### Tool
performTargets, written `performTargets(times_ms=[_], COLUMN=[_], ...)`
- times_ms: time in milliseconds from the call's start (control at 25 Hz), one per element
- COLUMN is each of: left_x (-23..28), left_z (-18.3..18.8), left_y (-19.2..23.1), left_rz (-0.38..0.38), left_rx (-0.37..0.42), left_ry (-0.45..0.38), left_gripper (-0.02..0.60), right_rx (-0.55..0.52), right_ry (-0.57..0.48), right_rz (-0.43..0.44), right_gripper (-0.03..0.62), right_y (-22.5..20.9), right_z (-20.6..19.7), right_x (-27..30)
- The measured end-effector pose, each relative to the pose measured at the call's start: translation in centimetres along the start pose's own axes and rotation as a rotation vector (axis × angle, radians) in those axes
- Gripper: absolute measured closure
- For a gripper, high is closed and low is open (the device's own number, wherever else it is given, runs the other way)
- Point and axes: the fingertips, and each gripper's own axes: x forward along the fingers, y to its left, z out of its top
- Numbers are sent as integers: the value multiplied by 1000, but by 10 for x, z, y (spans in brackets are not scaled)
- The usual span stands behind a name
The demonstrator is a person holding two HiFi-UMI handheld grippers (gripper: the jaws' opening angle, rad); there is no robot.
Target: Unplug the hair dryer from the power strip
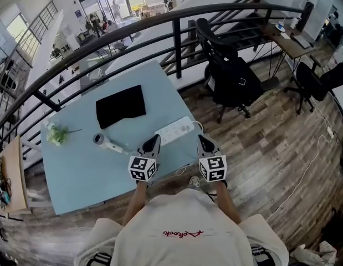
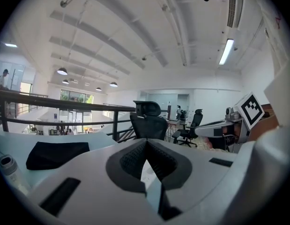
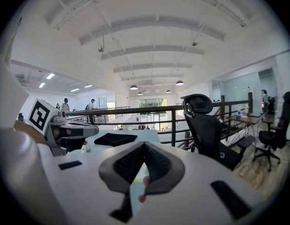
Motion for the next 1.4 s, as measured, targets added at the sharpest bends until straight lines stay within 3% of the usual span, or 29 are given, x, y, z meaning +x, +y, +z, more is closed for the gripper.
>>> performTargets(times_ms=[440, 760, 1080, 1400], left_x=[36, 34, 46, 59], left_z=[3, -2, -8, -12], left_y=[5, 12, 27, 63], left_rz=[145, 191, 155, 74], left_rx=[-17, -32, -35, -40], left_ry=[34, 57, 81, 93], left_gripper=[575, 575, 575, 574], right_rx=[11, 1, 1, 7], right_ry=[0, 21, 45, 34], right_rz=[105, 161, 124, 55], right_gripper=[577, 577, 577, 577], right_y=[-49, -45, -48, -30], right_z=[11, 8, 6, 17], right_x=[38, 47, 56, 85])
